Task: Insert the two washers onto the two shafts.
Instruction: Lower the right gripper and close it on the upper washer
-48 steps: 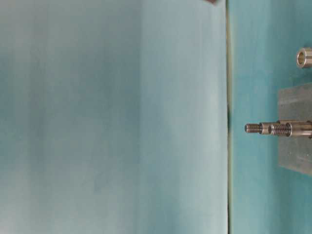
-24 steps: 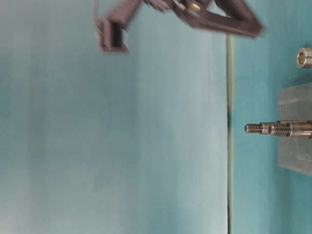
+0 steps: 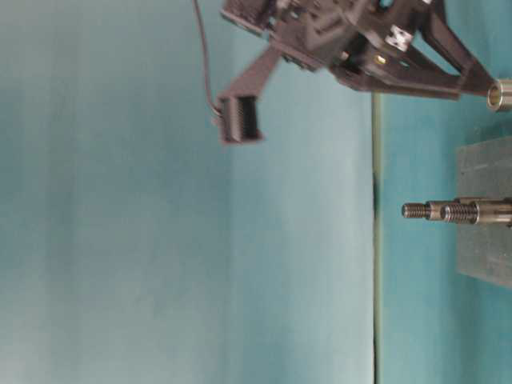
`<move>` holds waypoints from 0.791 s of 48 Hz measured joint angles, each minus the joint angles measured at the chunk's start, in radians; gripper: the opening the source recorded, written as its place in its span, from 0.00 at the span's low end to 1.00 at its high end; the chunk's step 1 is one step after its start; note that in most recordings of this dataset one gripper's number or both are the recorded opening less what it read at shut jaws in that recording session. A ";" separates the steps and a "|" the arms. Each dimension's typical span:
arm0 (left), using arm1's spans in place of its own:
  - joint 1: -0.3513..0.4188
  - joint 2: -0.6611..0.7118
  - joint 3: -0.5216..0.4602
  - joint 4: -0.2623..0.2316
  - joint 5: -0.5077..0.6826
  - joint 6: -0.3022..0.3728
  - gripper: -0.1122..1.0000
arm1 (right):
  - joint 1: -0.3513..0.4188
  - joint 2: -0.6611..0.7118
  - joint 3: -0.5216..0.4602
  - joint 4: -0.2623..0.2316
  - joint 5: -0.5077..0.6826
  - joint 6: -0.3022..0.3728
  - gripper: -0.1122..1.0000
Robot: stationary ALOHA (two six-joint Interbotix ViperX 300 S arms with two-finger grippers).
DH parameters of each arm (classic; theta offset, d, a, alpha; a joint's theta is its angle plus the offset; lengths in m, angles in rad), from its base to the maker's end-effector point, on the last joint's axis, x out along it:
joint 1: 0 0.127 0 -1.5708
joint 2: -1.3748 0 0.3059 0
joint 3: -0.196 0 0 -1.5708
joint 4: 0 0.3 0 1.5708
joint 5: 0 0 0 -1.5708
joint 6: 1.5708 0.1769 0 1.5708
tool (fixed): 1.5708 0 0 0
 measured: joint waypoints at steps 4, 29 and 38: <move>0.000 0.000 0.000 0.000 0.000 0.002 0.10 | 0.000 0.015 -0.009 -0.009 0.000 -0.002 0.73; 0.000 0.012 0.000 0.000 0.000 0.002 0.10 | -0.028 0.064 -0.028 -0.029 0.000 -0.003 0.72; 0.000 0.020 0.000 0.000 -0.002 0.002 0.10 | -0.021 0.067 -0.029 -0.029 0.000 -0.005 0.72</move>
